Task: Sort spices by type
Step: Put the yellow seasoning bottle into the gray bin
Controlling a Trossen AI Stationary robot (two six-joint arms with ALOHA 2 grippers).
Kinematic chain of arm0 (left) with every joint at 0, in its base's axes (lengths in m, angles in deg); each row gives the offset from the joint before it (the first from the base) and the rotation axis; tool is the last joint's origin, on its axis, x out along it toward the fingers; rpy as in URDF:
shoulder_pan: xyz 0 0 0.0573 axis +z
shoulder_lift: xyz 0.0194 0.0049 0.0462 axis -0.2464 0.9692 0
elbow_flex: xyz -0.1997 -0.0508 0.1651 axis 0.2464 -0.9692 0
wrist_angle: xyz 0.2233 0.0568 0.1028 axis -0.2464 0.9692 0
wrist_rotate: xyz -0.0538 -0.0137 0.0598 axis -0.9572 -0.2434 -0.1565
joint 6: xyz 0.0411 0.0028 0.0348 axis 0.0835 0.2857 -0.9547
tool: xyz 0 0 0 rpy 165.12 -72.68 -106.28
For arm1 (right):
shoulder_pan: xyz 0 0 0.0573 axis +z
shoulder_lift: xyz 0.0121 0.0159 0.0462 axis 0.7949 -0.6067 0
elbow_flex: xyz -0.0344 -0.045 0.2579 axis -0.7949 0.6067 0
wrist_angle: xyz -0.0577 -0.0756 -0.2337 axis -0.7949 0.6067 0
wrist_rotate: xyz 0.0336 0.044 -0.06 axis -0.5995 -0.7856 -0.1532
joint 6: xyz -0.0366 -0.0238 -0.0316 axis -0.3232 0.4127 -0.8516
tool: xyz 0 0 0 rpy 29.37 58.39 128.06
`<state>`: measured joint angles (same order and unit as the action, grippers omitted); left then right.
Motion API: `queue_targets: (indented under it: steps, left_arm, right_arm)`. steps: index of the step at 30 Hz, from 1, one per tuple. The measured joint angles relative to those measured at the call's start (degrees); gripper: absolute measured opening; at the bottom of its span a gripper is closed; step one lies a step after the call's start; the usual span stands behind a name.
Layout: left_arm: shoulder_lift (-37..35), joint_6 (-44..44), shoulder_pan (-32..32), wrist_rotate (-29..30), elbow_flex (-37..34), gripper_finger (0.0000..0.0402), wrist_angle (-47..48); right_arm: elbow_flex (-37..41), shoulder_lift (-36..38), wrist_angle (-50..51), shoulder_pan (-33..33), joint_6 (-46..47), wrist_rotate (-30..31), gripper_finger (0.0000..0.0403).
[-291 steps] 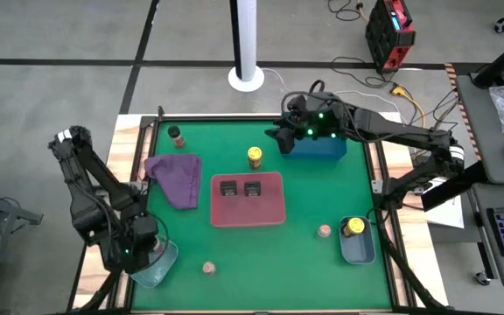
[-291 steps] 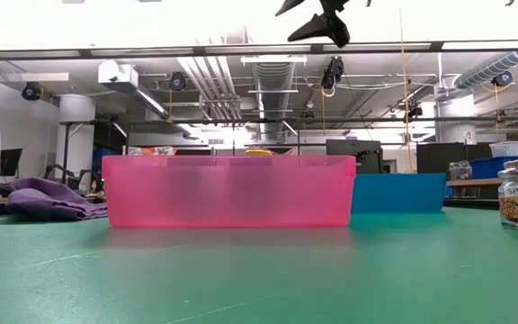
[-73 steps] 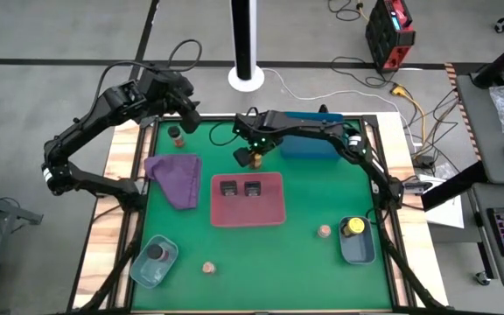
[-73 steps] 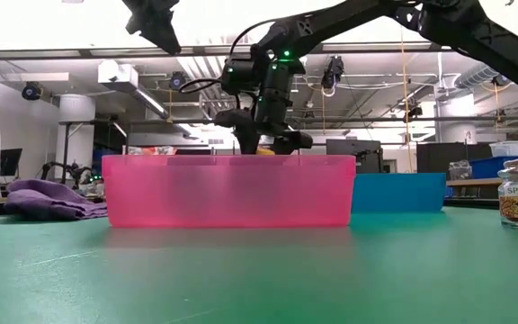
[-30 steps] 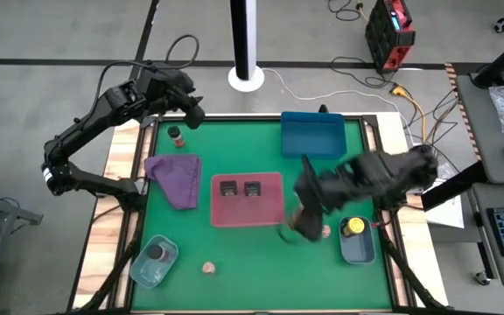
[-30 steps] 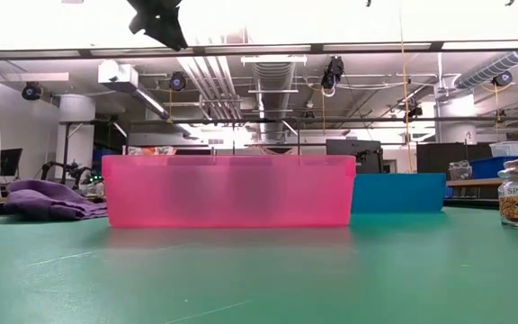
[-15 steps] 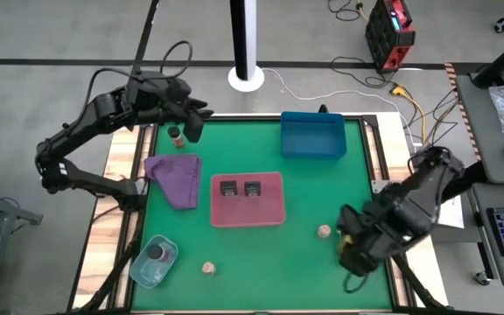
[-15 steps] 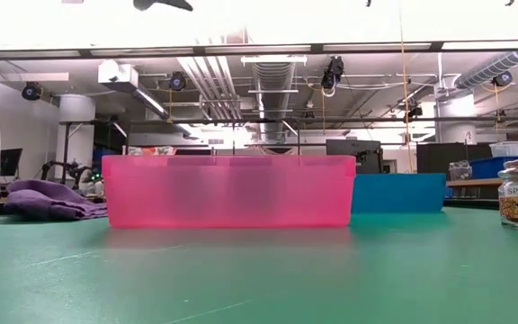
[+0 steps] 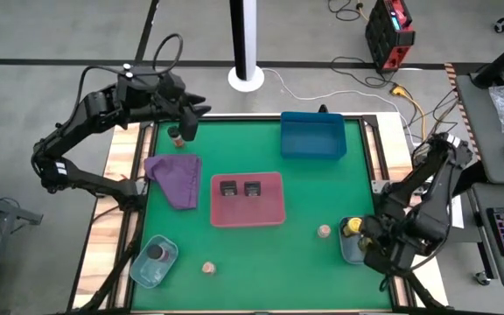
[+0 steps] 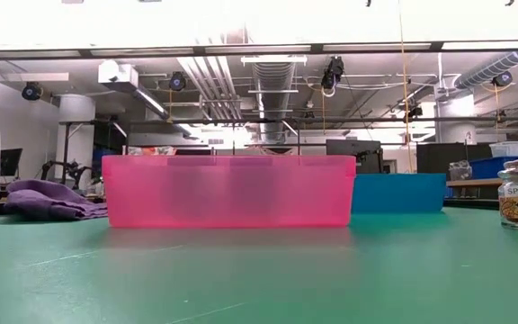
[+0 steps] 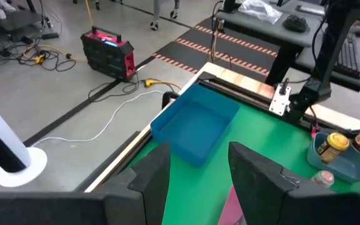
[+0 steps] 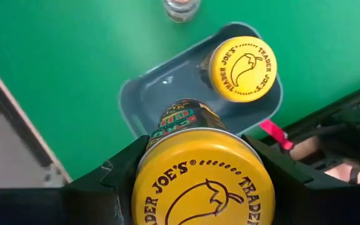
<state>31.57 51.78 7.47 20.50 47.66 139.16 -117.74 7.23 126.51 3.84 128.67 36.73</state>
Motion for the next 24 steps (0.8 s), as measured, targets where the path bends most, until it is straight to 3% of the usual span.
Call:
queue_targets:
  steps: [14, 24]
  left_arm:
    - [0.49, -1.74, 0.00, 2.20, -0.66, 0.0146, 0.06]
    - [1.21, -1.91, 0.00, 2.82, -0.74, 0.0146, -0.16]
  right_arm:
    - [12.06, 0.18, -15.88, -0.19, 0.03, 0.13, 0.0215]
    - [17.01, -0.58, -20.43, -0.26, 1.46, -0.06, 0.0215]
